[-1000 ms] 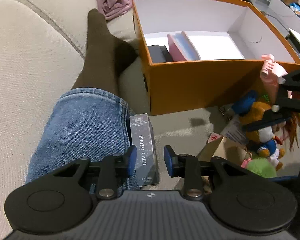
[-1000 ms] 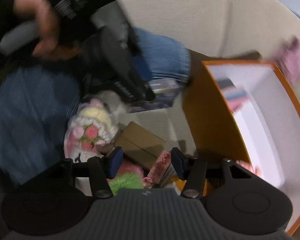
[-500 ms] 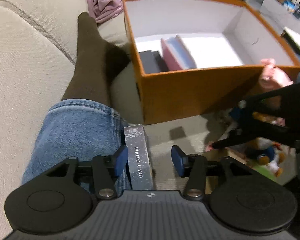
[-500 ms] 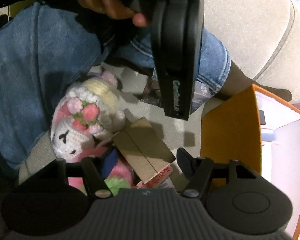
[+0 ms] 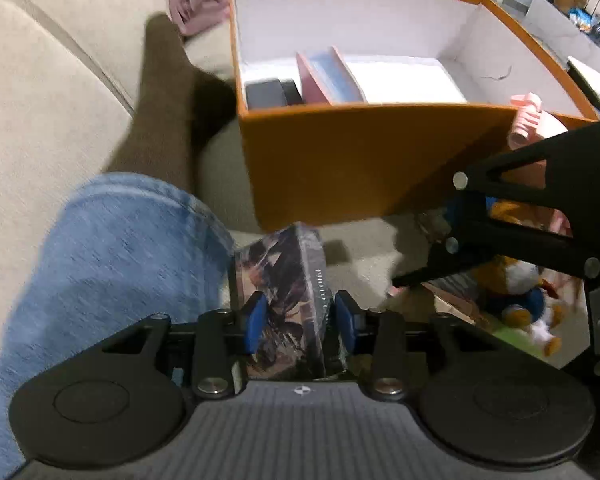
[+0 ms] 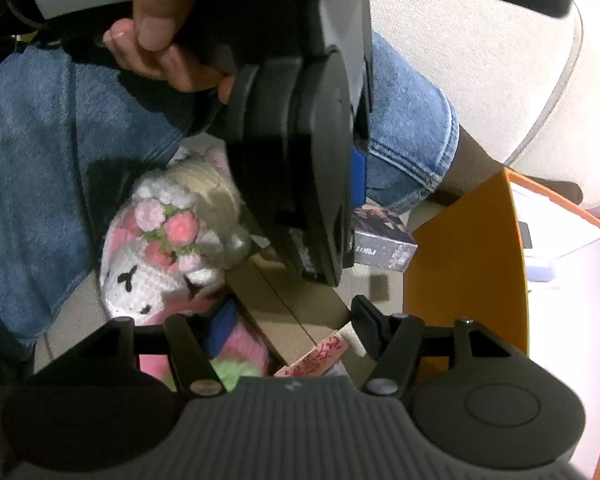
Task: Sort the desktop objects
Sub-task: 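Grasp the black PHOTO CARD box beside the leg with the left tool, then grasp the small brown cardboard box with the right tool while the left holds the PHOTO CARD box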
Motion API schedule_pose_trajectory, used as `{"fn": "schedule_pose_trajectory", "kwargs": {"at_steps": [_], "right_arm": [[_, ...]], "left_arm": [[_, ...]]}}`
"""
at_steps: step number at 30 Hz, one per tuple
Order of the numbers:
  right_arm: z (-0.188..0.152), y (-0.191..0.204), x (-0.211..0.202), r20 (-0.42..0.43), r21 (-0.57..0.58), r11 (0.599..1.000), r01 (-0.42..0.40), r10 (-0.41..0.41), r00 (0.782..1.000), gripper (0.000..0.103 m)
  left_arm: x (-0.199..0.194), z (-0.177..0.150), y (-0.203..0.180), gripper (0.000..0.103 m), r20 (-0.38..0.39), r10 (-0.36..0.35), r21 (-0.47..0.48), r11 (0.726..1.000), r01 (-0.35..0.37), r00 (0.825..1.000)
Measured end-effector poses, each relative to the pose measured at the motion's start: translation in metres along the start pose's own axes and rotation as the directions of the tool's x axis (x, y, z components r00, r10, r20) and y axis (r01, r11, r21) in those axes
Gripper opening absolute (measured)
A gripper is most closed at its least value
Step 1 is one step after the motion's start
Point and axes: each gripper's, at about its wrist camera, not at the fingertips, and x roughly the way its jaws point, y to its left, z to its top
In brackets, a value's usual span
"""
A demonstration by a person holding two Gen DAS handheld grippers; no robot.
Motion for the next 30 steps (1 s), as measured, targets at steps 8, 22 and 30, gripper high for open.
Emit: {"fn": "schedule_pose_trajectory", "kwargs": {"at_steps": [8,22,30], "right_arm": [[-0.003,-0.02,-0.003,-0.012,0.159,0.986,-0.049,0.052,0.999,0.061],[0.007,-0.035,0.005,0.0,0.299,0.953,0.044,-0.046,0.999,0.053],[0.018,-0.029,0.018,0.035,0.301,0.953,0.046,-0.06,0.998,0.049]], "left_arm": [[-0.016,0.006,0.017,0.04,0.008,0.047,0.014,0.999,-0.047,0.999],[-0.017,0.007,0.023,0.035,-0.014,0.026,0.007,1.0,-0.026,1.0],[-0.017,0.009,0.03,0.032,-0.02,0.004,0.004,1.0,-0.003,1.0]]}}
